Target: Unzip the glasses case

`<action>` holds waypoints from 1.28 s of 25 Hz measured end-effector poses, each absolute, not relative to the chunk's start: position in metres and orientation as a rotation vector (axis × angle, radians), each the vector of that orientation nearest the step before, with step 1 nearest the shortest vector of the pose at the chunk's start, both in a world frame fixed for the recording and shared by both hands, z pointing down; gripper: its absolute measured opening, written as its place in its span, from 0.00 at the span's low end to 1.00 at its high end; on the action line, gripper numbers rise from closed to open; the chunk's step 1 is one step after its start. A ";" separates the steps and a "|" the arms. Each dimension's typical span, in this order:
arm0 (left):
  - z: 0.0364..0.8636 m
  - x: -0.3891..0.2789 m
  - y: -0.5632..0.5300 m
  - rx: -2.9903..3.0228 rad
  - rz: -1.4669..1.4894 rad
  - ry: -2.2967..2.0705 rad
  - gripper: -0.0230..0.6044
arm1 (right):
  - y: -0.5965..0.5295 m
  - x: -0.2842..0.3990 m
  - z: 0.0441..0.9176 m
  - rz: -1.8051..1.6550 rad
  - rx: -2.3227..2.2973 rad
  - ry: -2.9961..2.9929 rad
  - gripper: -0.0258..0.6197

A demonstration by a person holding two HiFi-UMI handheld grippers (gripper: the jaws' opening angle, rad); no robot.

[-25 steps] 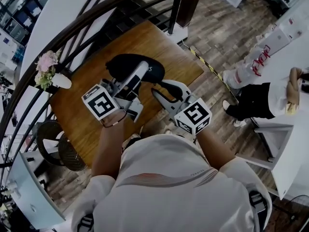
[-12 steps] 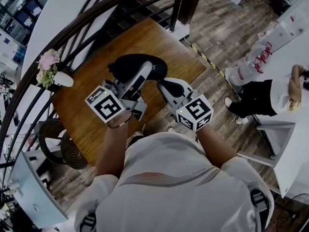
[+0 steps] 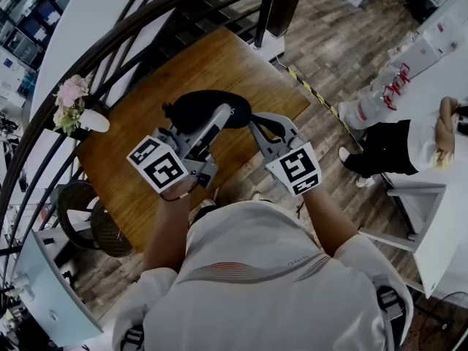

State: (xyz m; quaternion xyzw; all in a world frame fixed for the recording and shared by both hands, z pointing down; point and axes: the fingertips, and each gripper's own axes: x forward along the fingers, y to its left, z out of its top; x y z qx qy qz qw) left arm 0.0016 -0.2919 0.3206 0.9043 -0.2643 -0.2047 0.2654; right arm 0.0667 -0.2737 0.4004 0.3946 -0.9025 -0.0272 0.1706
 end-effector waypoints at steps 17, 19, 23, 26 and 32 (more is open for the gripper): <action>0.366 0.039 -0.248 2.703 0.080 -0.475 0.45 | -0.262 0.064 0.409 -0.689 0.813 -2.237 0.12; 0.375 0.044 -0.243 2.708 0.156 -0.451 0.45 | -0.258 0.061 0.408 -0.714 0.783 -2.237 0.12; 0.395 0.054 -0.232 2.752 0.332 -0.434 0.45 | -0.252 0.056 0.405 -0.760 0.744 -2.234 0.12; 0.412 0.059 -0.227 2.780 0.465 -0.425 0.45 | -0.249 0.050 0.397 -0.817 0.722 -2.231 0.12; 0.449 0.064 -0.219 2.784 0.699 -0.413 0.45 | -0.238 0.038 0.390 -0.943 0.640 -2.165 0.12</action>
